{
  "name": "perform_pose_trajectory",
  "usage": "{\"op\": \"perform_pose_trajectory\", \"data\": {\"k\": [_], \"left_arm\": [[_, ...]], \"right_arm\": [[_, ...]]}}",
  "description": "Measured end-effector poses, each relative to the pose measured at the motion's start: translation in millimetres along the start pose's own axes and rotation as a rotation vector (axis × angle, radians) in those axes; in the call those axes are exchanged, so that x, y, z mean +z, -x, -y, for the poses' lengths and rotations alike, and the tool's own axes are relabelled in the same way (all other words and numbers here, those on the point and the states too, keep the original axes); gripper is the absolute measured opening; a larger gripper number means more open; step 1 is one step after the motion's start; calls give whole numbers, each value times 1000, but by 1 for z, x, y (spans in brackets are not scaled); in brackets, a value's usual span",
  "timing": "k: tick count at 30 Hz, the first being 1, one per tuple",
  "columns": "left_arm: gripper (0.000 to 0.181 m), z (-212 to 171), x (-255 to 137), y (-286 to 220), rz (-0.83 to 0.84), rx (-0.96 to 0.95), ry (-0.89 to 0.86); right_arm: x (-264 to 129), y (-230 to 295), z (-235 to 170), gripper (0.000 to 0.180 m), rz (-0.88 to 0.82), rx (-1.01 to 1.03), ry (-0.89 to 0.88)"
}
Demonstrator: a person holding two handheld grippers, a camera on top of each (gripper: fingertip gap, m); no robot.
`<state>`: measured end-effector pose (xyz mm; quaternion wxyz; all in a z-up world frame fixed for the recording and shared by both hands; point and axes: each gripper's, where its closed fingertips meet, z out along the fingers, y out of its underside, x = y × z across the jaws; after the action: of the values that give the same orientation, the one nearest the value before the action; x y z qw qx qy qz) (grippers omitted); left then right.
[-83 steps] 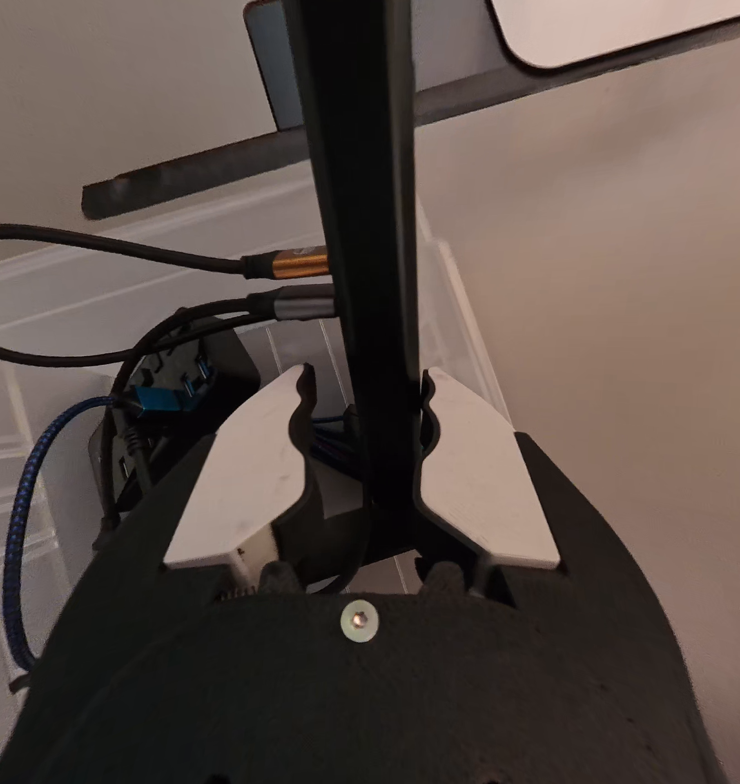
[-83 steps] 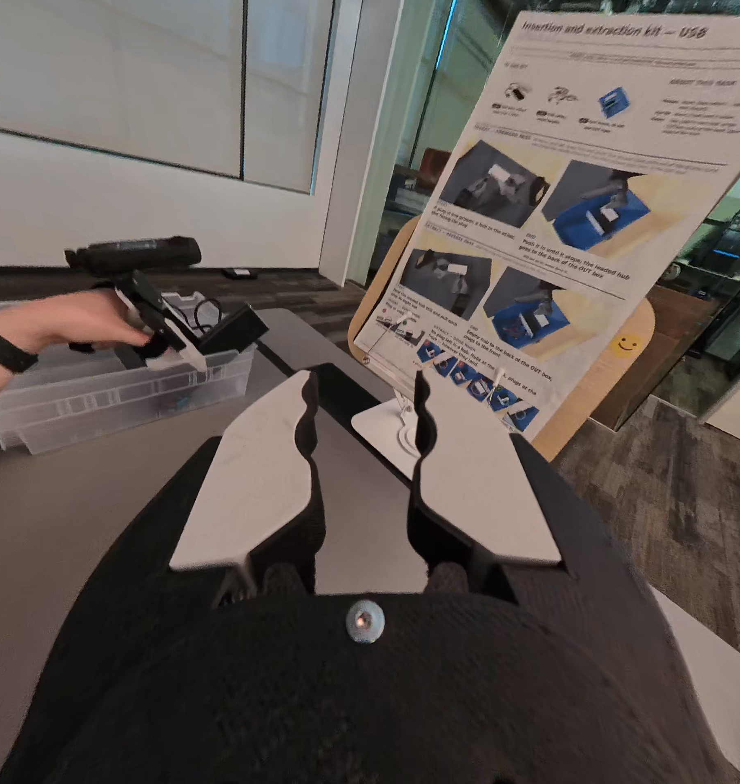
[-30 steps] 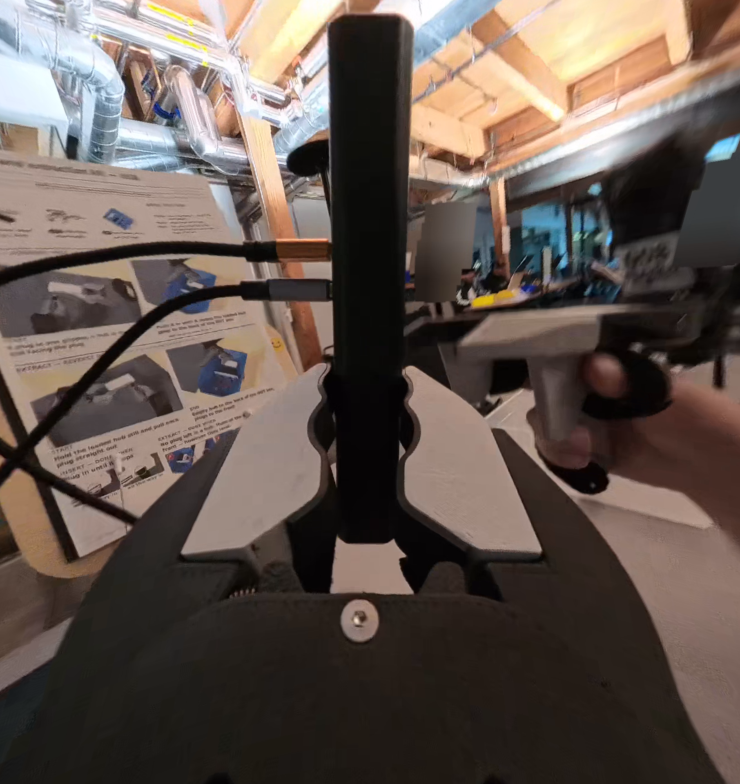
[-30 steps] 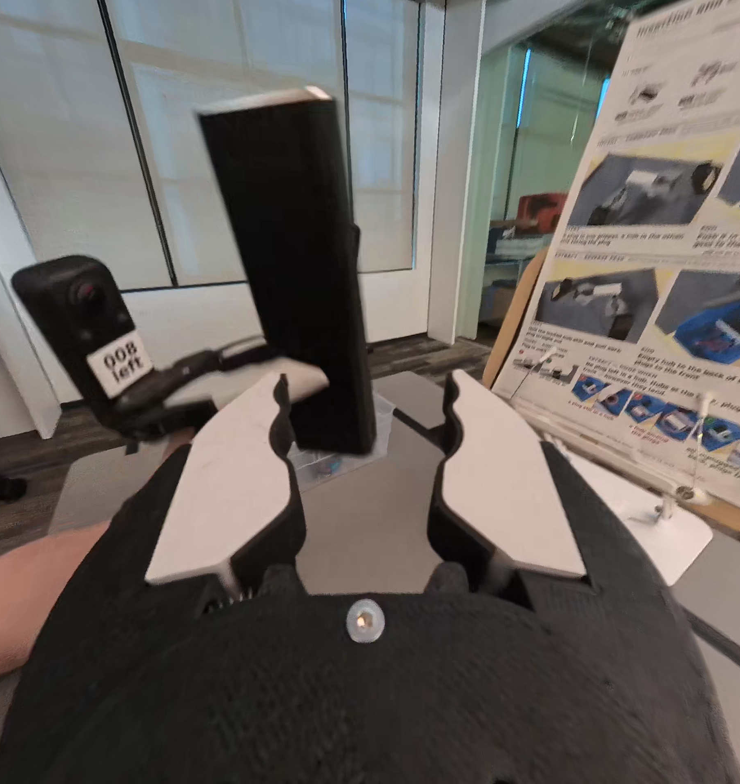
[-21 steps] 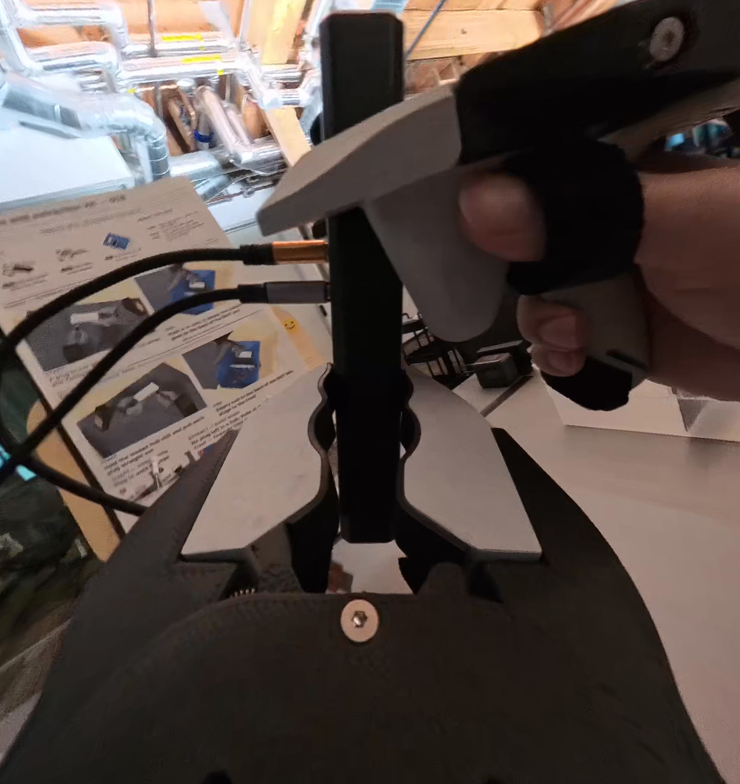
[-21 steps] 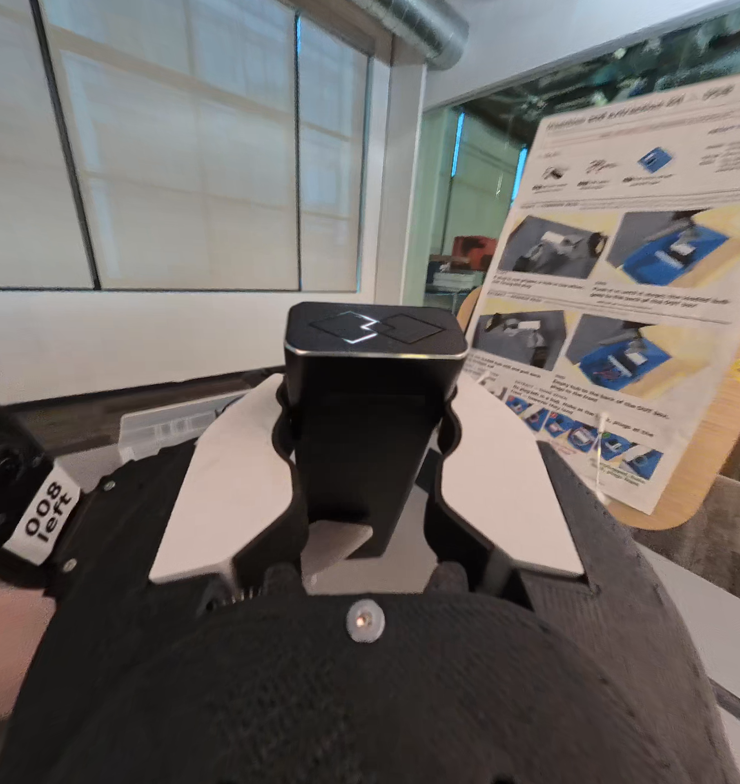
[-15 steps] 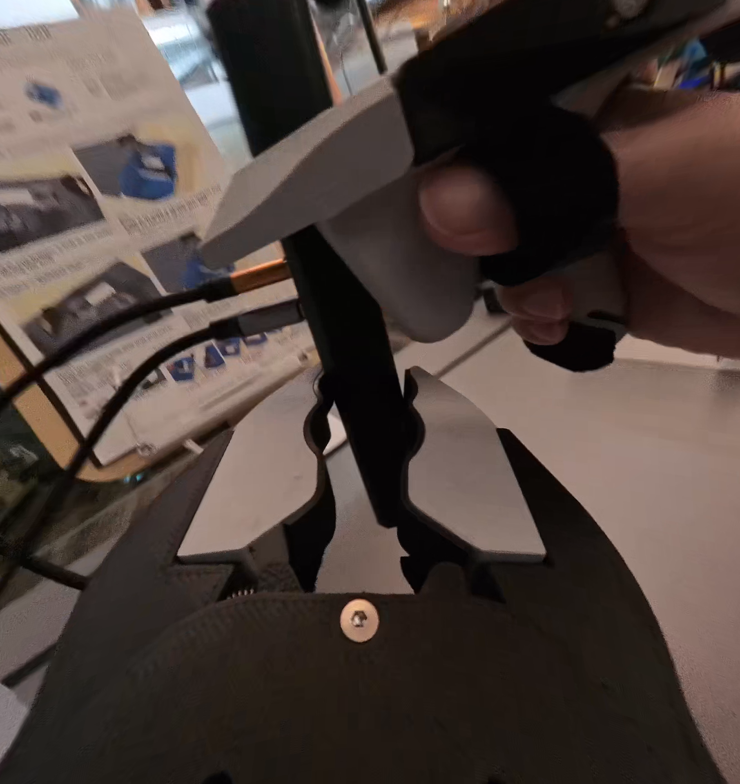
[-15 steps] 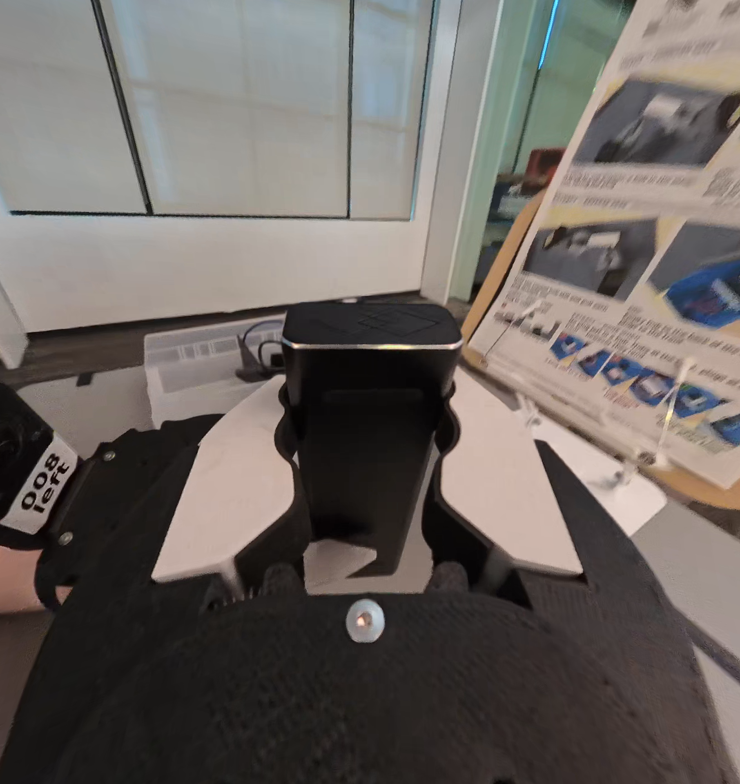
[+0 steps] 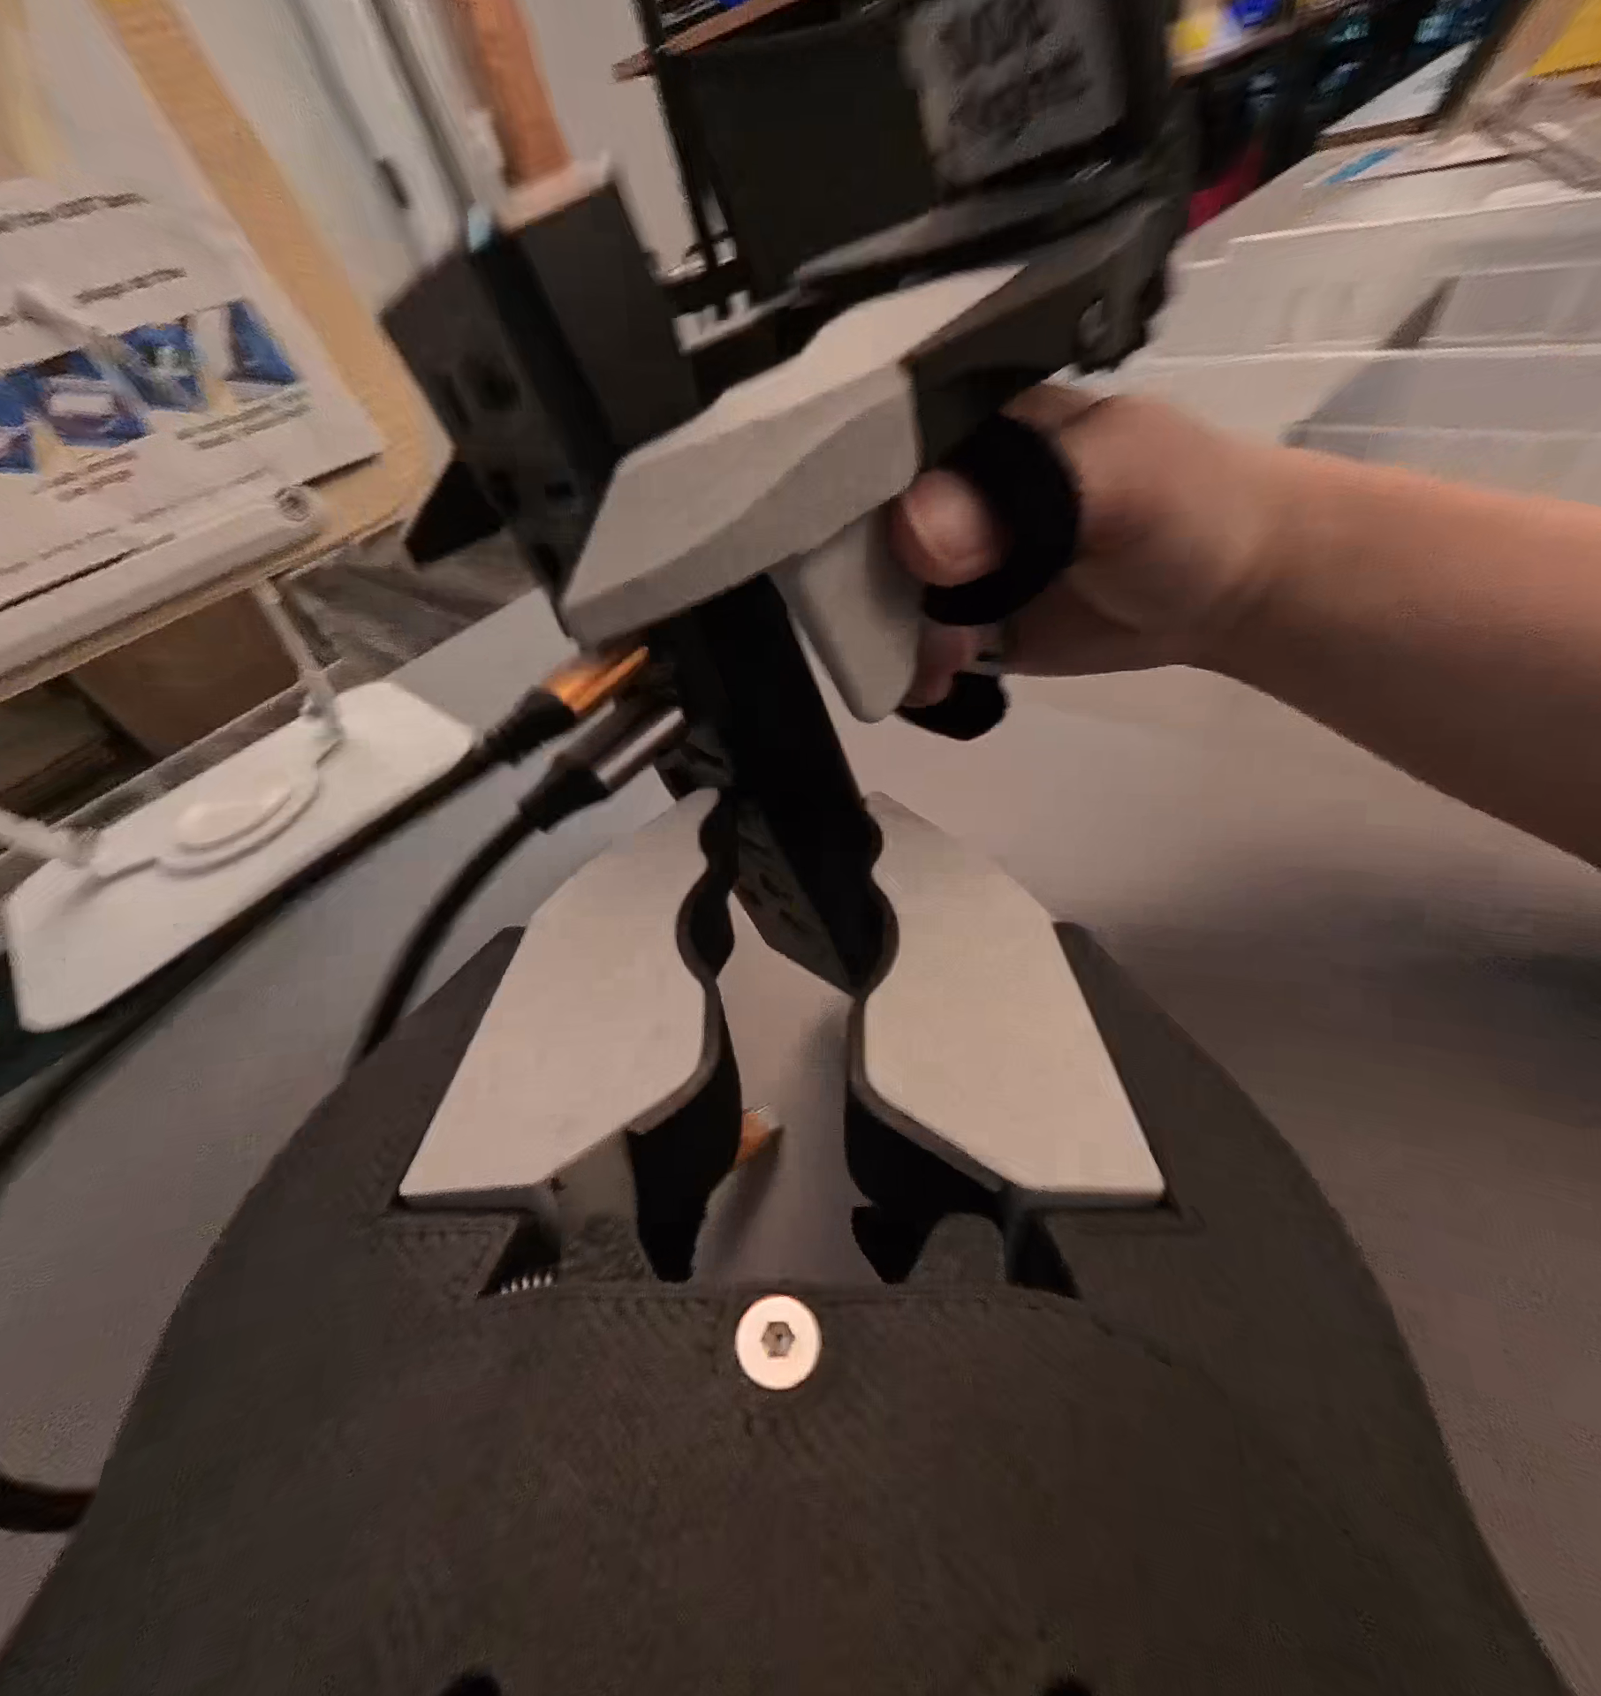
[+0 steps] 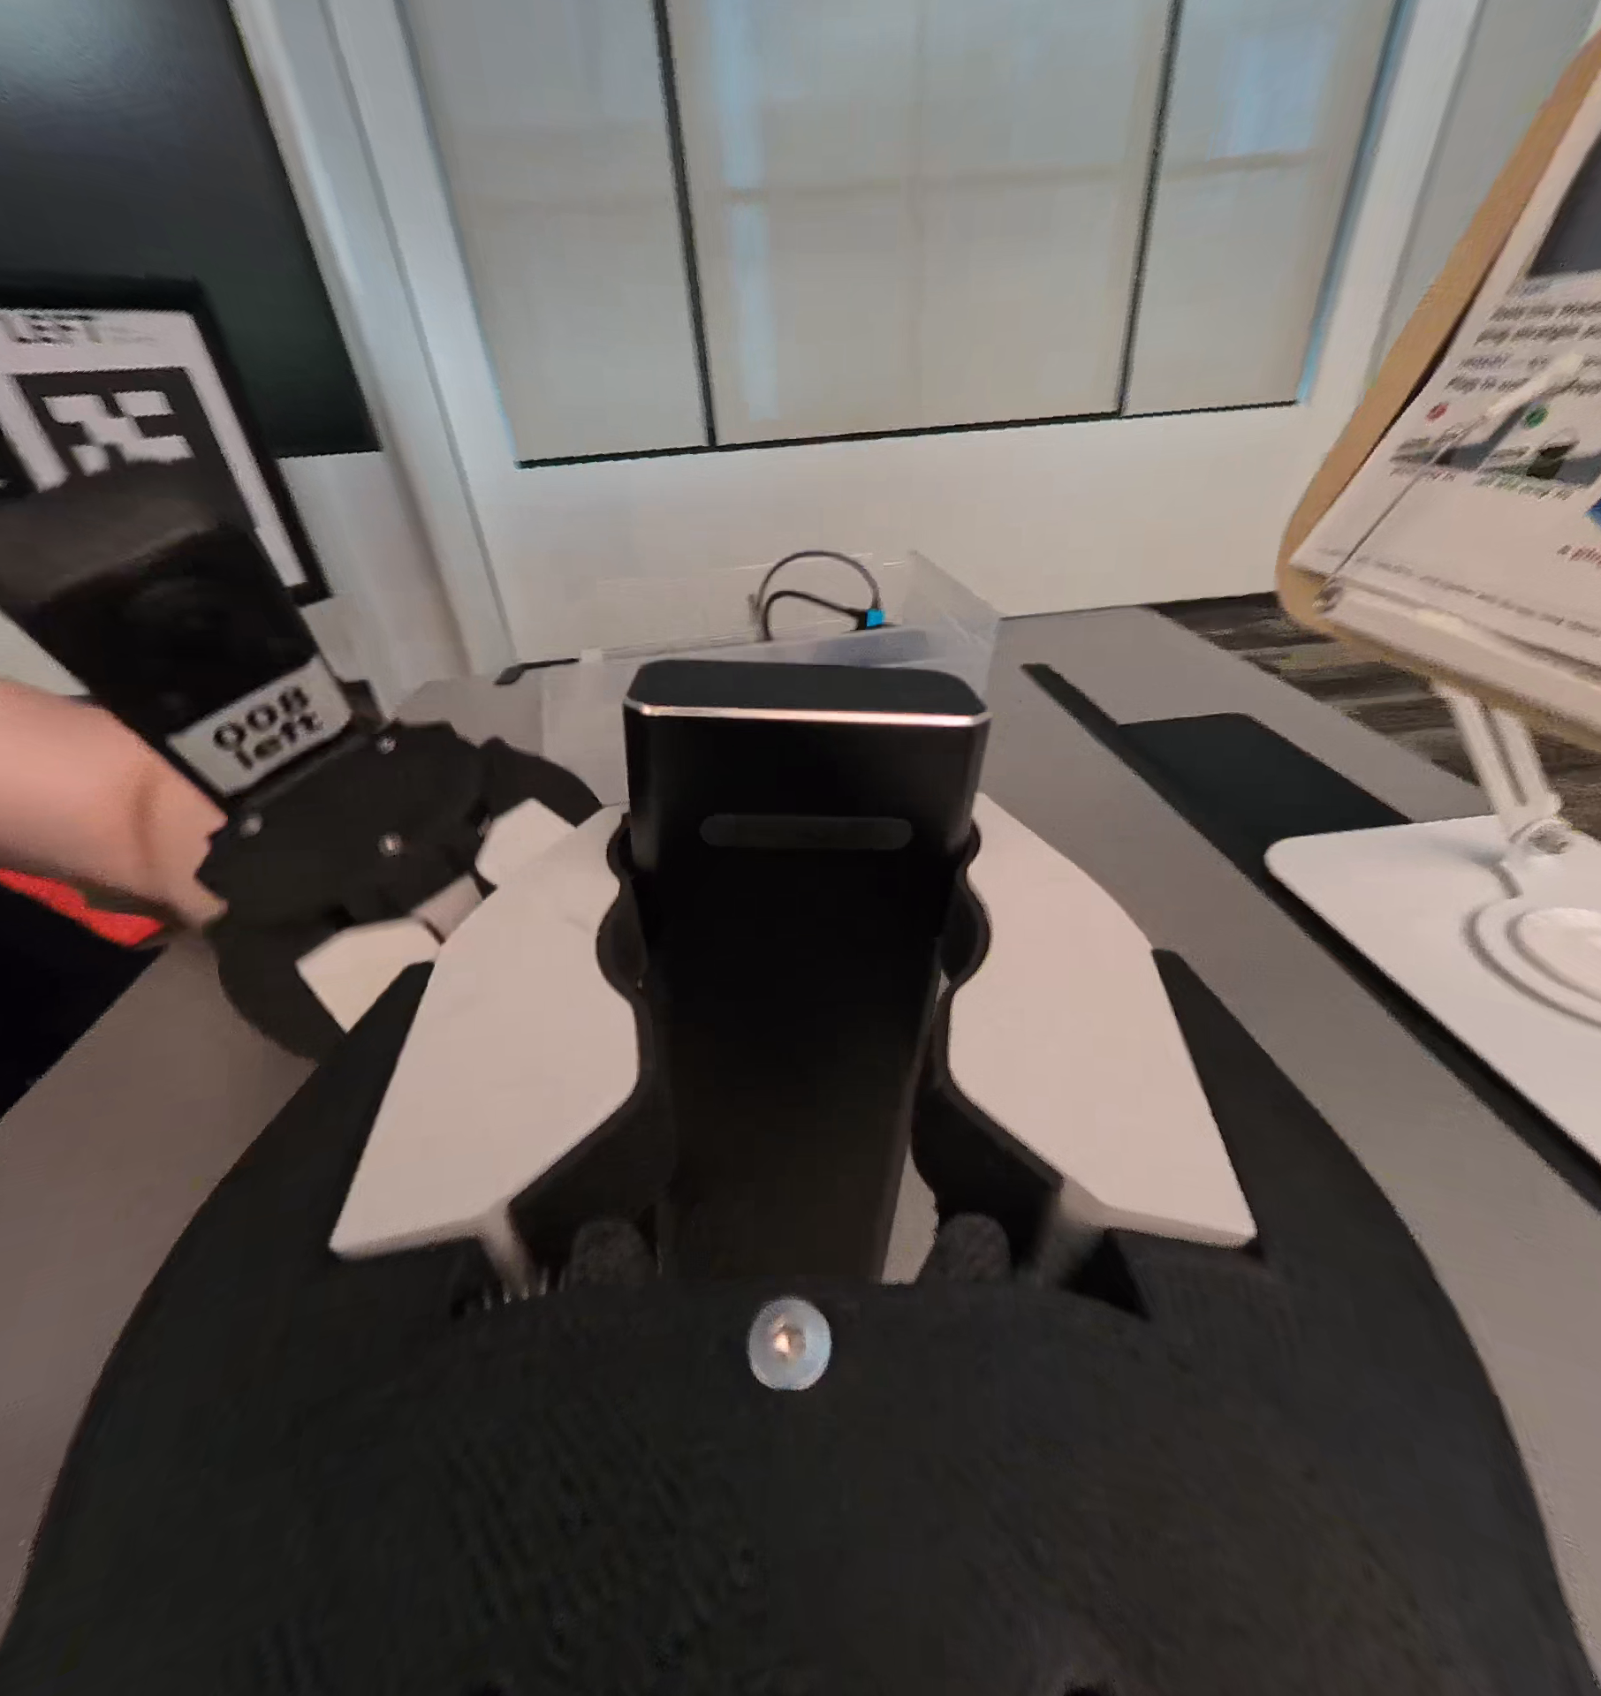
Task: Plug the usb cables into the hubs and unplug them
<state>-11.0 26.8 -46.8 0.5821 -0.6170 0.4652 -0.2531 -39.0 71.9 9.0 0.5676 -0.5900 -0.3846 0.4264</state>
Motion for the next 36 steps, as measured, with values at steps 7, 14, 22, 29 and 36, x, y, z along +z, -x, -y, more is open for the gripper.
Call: {"op": "perform_pose_trajectory", "data": {"k": [7, 14, 22, 29, 36], "left_arm": [[39, 85, -47, -53, -180, 275, -240], [63, 52, -52, -21, -280, 572, -56], [61, 20, -61, -40, -469, 693, 74], [29, -9, -67, -38, -575, 698, 290], [27, -2, -79, 22, -480, 443, 442]], "right_arm": [[-34, 37, -23, 61, 362, 132, 8], [-38, 84, -26, 62, 636, 196, 72], [-18, 131, -55, 61, 854, 236, 306], [-2, 135, -63, 62, 850, 252, 348], [-14, 57, -13, 56, 371, 84, 74]]}}
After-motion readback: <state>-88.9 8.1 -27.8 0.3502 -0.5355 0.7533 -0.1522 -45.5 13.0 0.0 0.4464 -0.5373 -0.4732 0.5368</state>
